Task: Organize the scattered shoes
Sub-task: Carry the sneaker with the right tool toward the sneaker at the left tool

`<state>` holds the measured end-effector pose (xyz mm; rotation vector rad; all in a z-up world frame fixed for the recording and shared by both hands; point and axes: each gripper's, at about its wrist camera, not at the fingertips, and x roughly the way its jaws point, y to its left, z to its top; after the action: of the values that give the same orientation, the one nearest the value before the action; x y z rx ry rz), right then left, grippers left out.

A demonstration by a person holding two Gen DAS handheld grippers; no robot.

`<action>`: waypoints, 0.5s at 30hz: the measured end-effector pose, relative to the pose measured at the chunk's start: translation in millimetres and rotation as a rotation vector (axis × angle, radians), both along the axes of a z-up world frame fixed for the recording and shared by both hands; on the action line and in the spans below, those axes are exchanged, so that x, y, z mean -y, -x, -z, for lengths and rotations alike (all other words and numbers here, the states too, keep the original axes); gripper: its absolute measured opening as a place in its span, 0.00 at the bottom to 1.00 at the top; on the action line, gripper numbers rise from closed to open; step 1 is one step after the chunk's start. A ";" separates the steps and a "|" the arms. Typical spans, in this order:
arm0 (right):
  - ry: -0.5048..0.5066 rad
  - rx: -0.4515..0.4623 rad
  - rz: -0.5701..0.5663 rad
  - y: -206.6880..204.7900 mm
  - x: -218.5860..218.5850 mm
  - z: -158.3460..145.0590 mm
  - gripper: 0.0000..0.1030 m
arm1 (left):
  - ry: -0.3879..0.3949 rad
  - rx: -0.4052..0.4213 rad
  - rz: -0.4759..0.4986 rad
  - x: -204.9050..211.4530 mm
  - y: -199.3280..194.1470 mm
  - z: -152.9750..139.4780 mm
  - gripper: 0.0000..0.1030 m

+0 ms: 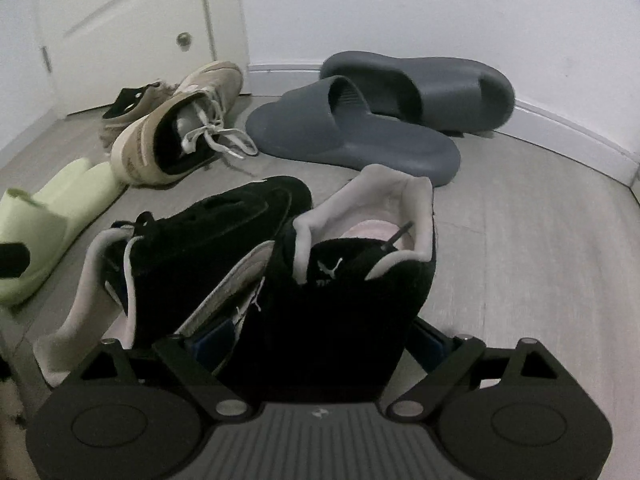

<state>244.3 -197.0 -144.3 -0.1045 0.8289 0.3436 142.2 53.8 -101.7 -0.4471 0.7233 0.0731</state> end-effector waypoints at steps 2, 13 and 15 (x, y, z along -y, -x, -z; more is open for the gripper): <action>0.047 0.044 0.012 7.1 -6.7 -6.5 0.91 | 0.004 0.003 -0.006 -1.2 0.5 -0.3 0.34; 0.006 0.209 -0.014 69.3 -39.2 -41.9 0.89 | 0.049 0.028 -0.022 -8.4 4.5 -1.3 0.35; 0.036 0.187 -0.056 72.5 -52.1 -36.7 0.83 | 0.057 0.033 -0.024 -9.7 5.2 -1.5 0.35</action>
<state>171.9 -144.9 -107.6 -0.1911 0.6478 0.3662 137.0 63.6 -100.2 -0.5106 0.6886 0.0680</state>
